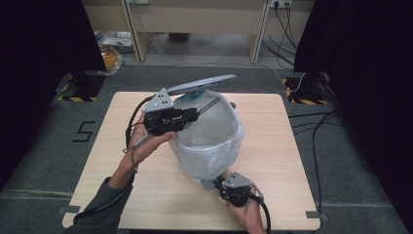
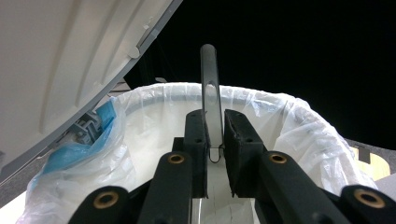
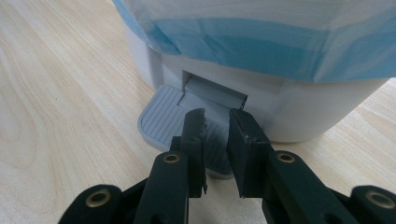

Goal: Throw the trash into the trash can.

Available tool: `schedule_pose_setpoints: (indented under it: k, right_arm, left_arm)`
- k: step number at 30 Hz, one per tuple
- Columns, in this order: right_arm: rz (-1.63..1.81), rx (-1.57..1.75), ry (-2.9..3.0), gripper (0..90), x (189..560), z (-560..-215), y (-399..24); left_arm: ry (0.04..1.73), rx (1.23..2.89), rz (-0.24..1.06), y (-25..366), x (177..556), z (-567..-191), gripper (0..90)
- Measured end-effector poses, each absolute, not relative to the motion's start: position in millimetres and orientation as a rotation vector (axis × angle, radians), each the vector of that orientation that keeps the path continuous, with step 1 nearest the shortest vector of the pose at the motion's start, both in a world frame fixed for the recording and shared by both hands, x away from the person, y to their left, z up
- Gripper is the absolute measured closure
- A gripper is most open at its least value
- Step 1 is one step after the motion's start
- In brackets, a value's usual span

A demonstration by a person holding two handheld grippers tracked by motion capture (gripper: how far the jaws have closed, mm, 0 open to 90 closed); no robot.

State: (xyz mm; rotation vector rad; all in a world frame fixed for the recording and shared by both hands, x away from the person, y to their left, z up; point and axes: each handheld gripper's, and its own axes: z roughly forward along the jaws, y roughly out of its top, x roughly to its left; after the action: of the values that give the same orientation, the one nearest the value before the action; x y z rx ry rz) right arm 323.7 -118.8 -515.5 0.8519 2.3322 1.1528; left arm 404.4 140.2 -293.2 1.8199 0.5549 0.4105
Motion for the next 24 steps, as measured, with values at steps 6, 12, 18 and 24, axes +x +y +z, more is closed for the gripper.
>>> schedule_pose_setpoints:
  k: [6,12,18,24]
  right_arm:
    - [1.152,0.851,2.332,76.3,323.6,-515.5,-118.8]
    - [1.152,0.851,2.332,76.3,323.6,-515.5,-118.8]
    - [1.15,0.851,2.332,76.3,323.6,-515.5,-118.8]
    - [1.153,0.854,2.332,76.3,323.6,-515.6,-118.8]
  left_arm:
    - [0.559,1.823,0.413,138.9,407.0,-295.3,79.4]
    - [0.556,1.817,0.4,138.8,405.4,-296.0,73.8]
    - [0.547,1.811,0.399,139.3,401.4,-295.1,69.5]
    - [0.541,1.807,0.382,141.3,398.6,-293.5,64.1]
